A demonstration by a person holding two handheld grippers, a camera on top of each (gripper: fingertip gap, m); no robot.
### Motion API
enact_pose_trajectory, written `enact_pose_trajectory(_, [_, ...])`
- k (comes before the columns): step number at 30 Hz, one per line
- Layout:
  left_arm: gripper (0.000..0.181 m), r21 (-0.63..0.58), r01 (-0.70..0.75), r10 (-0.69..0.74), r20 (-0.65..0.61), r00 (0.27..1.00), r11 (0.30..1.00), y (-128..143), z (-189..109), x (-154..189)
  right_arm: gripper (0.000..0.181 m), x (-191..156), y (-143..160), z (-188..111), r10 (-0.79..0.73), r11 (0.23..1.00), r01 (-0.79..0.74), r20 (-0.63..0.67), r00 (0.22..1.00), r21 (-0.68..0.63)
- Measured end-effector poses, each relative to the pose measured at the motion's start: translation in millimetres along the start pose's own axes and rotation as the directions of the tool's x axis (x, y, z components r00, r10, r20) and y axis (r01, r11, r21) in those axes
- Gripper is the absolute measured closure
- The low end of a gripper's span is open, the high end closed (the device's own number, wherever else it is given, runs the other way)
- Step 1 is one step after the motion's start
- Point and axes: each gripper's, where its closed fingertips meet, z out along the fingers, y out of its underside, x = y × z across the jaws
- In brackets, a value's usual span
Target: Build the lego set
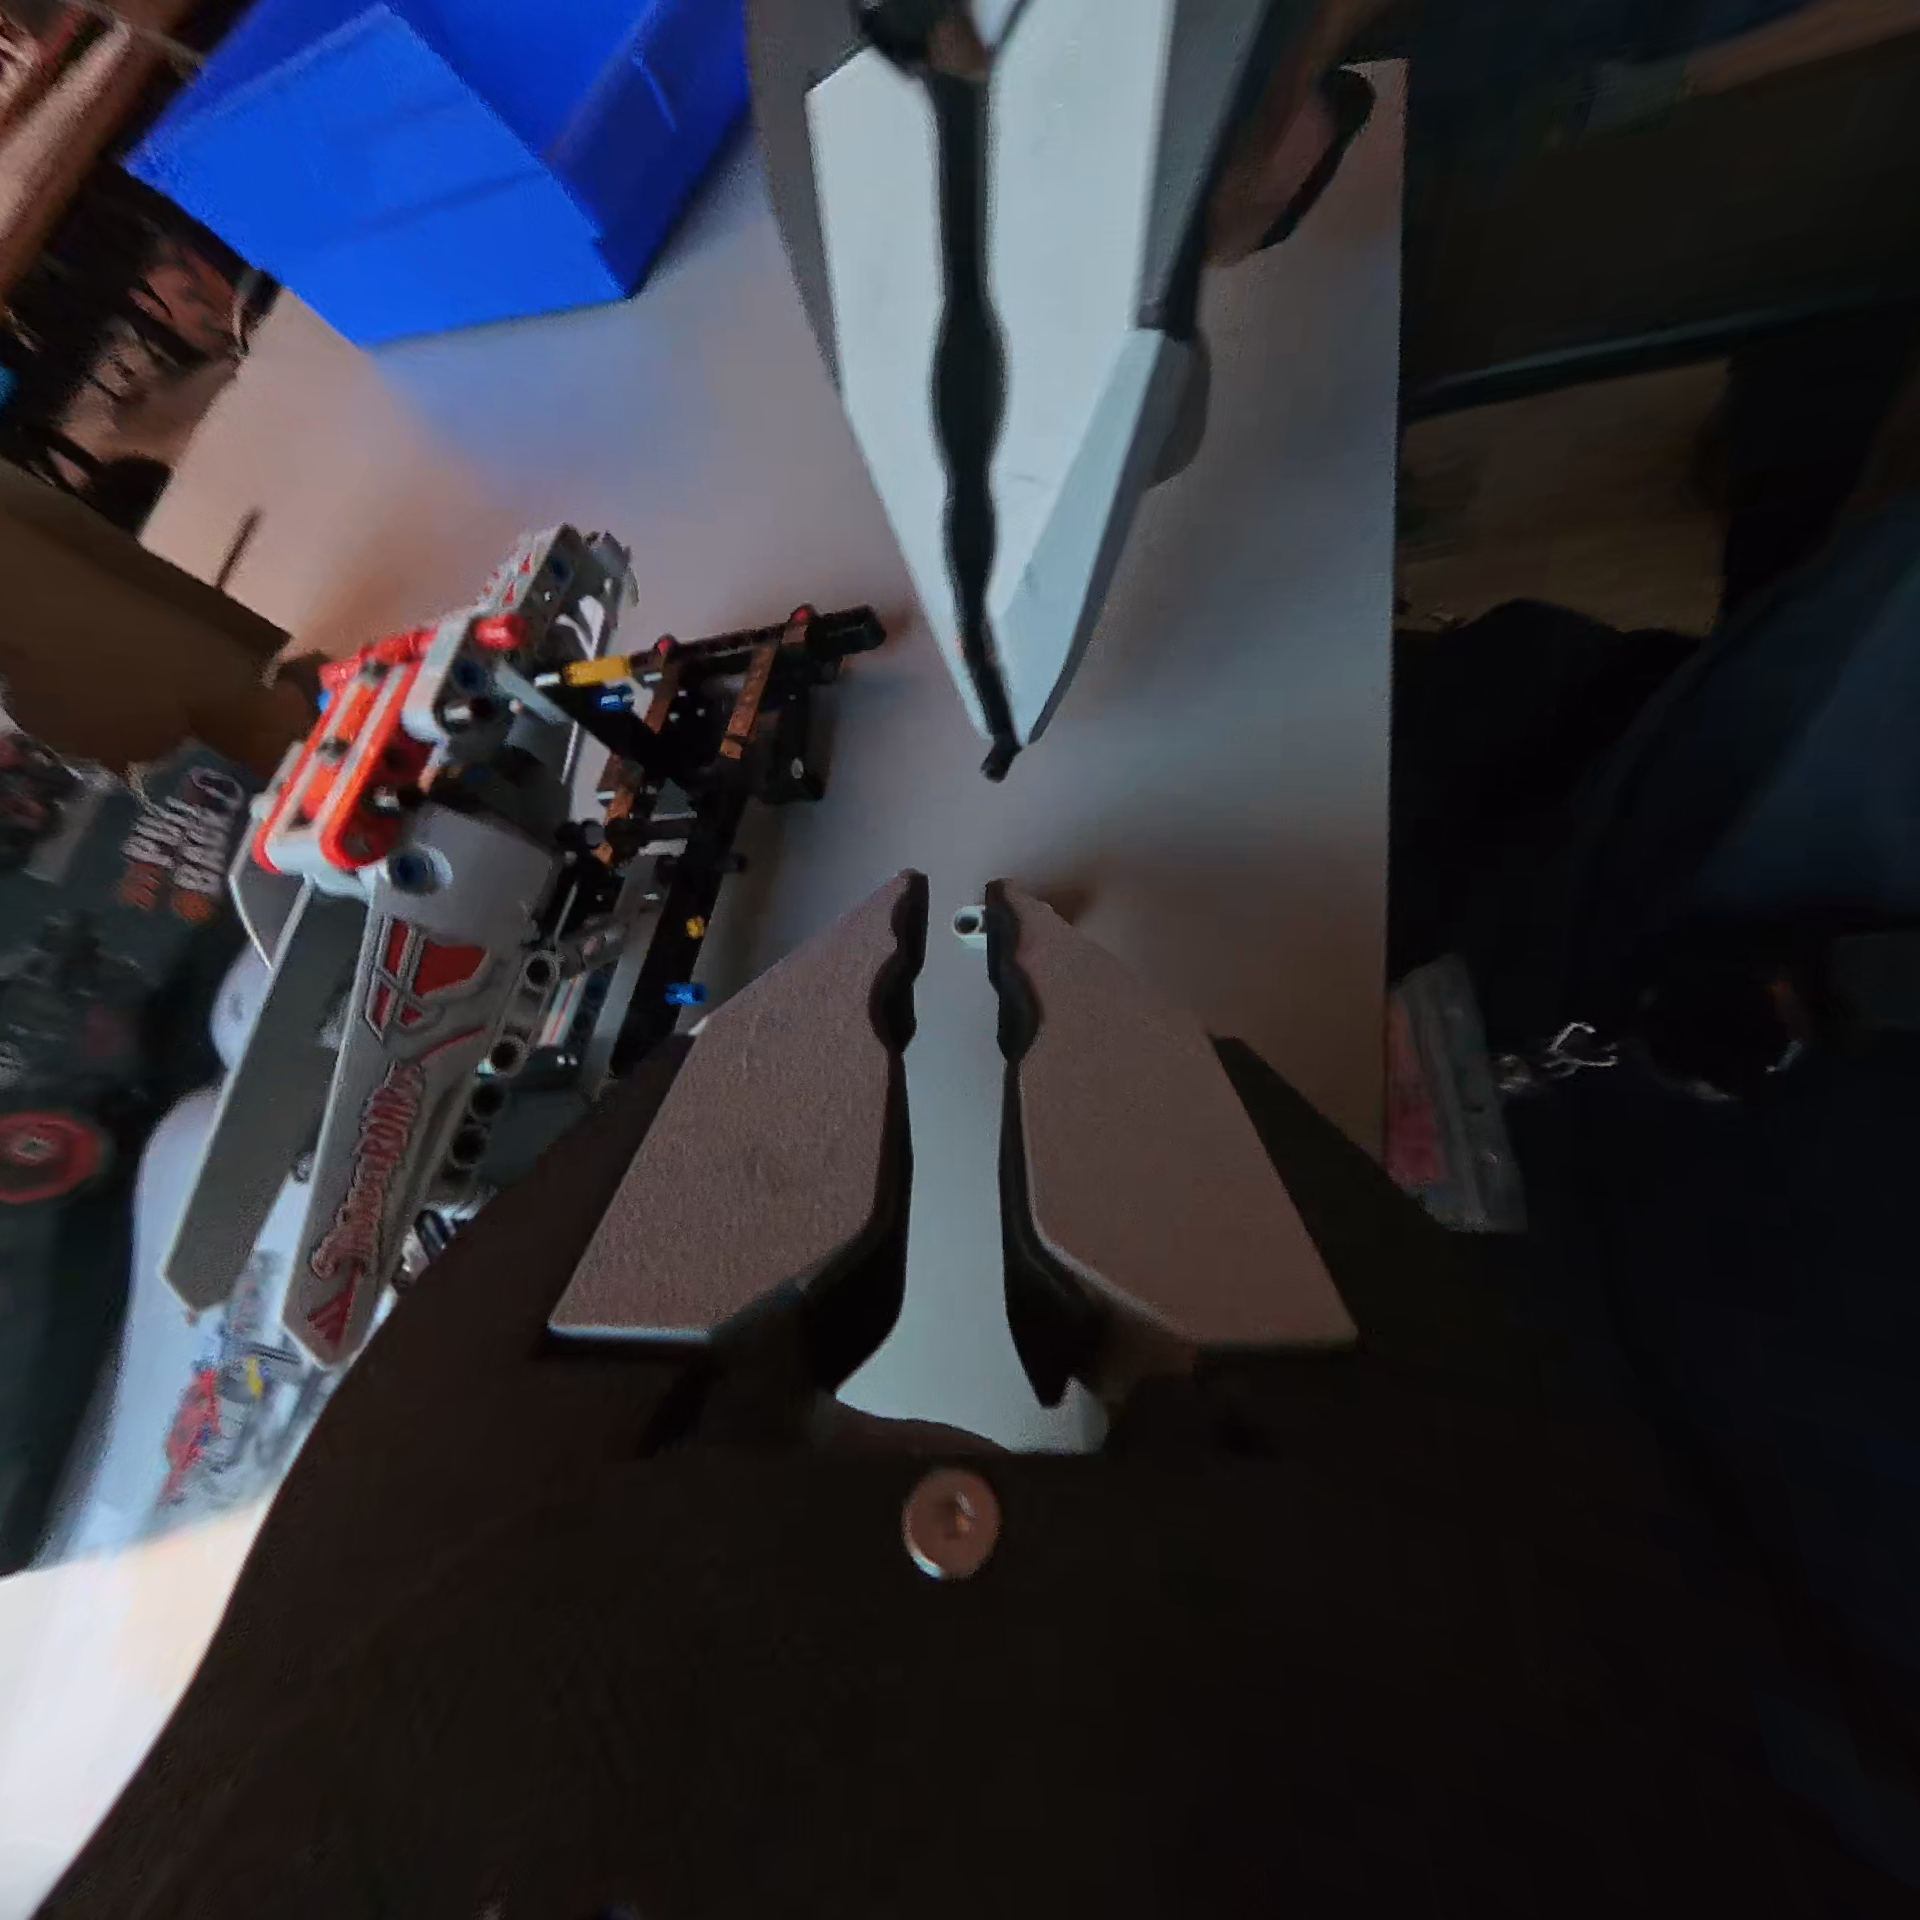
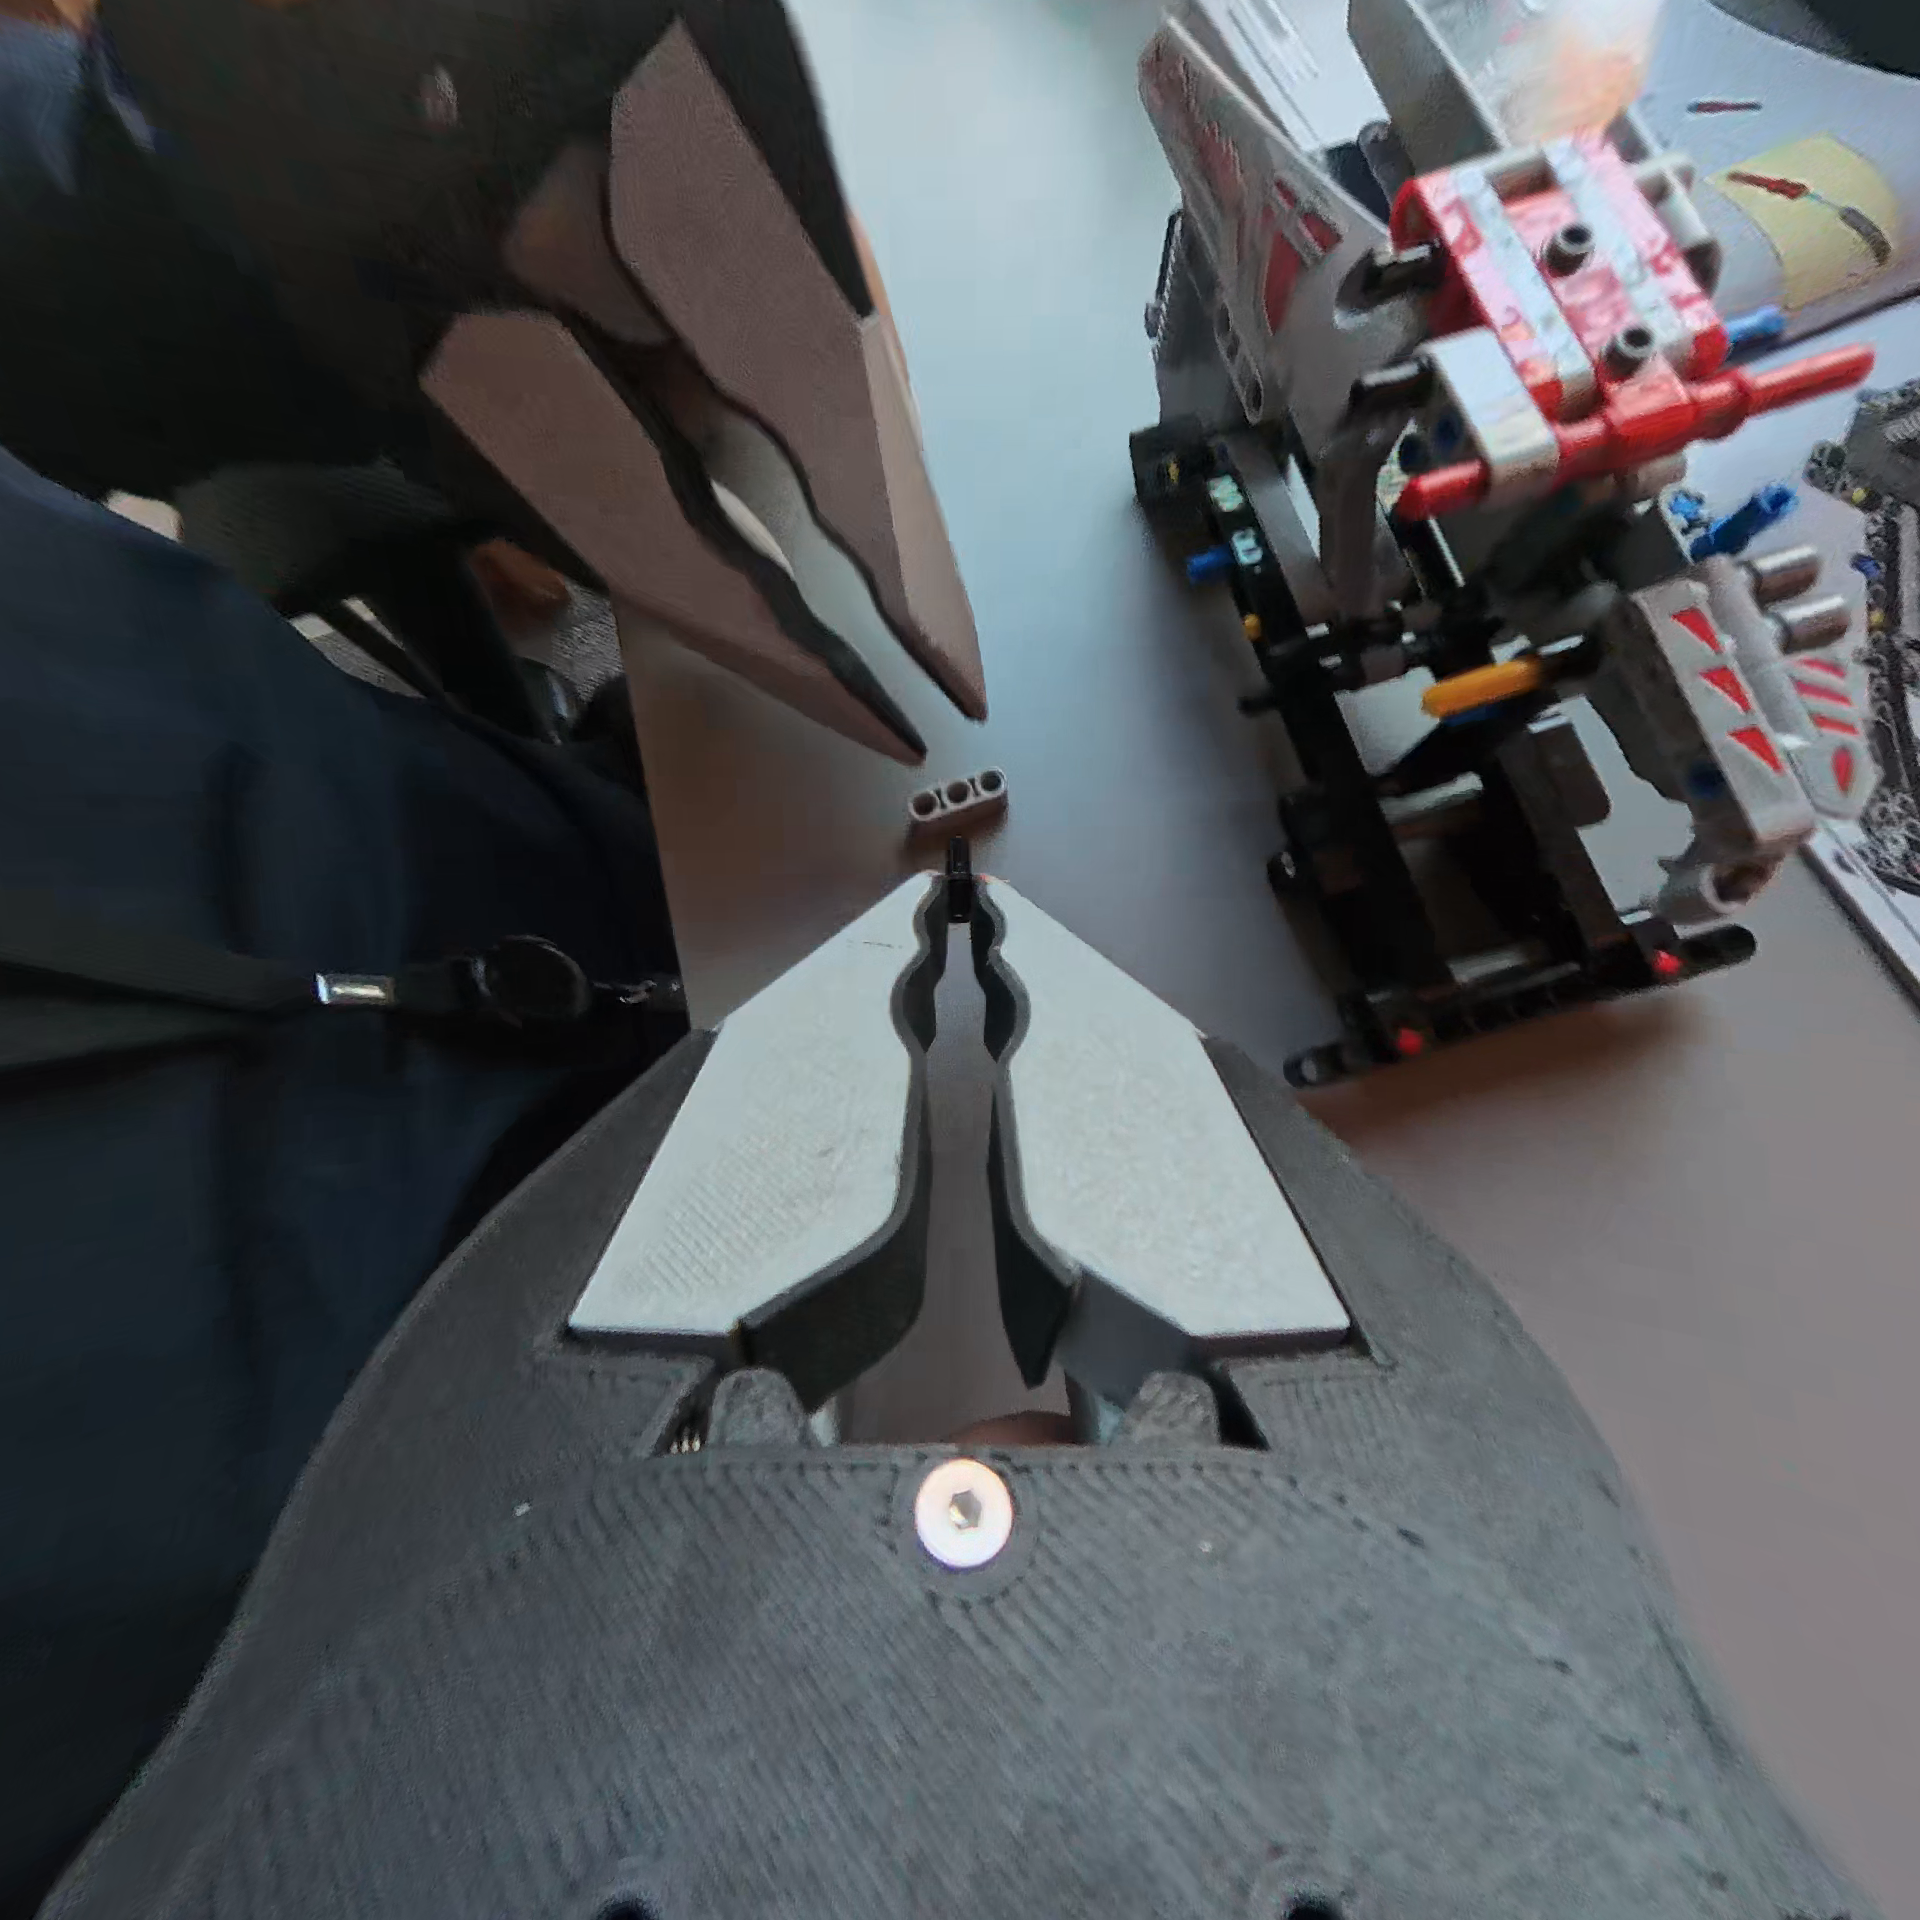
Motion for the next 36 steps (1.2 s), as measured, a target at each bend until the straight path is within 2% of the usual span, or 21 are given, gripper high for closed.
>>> enact_pose_trajectory(4, [0.172, 0.038, -0.113, 0.111, 0.045, 0.993, 0.993, -13, -1, 3, 0.180, -5, -10, 3, 0.031, 0.999, -0.031, 0.048, 0.998, 0.010])
enact_pose_trajectory(9, [0.174, 0.004, -0.229, 0.228, 0.088, 0.970, 0.973, -14, 3, 6, 0.181, -13, -14, 3, 0.076, 0.997, -0.079, 0.112, 0.991, 0.022])
enact_pose_trajectory(16, [0.179, 0.005, -0.261, 0.259, 0.116, 0.959, 0.965, -14, 5, 4, 0.181, -10, -16, 1, 0.111, 0.993, -0.115, 0.107, 0.988, 0.037])
enact_pose_trajectory(19, [0.179, 0.043, -0.185, 0.180, 0.103, 0.978, 0.982, -17, 4, 1, 0.181, -8, -23, -5, 0.038, 0.994, -0.043, 0.056, 0.998, 0.096])
enact_pose_trajectory(21, [0.179, 0.106, -0.070, 0.065, 0.059, 0.996, 0.992, -20, 0, -1, 0.180, -9, -26, -11, -0.021, 0.991, 0.016, 0.034, 0.999, 0.130])
enact_pose_trajectory(25, [0.179, 0.231, 0.090, -0.082, -0.043, 0.996, 0.969, -31, -12, -2, 0.177, -13, -33, -23, -0.074, 0.978, 0.067, 0.031, 0.997, 0.199])
enact_pose_trajectory(28, [0.179, 0.289, 0.151, -0.123, -0.113, 0.986, 0.945, -41, -18, 3, 0.176, -18, -39, -26, -0.120, 0.967, 0.112, 0.023, 0.992, 0.230])
enact_pose_trajectory(36, [0.179, 0.318, 0.191, -0.148, -0.152, 0.977, 0.929, -47, -20, 3, 0.172, -28, -45, -30, -0.196, 0.948, 0.184, 0.020, 0.980, 0.259])
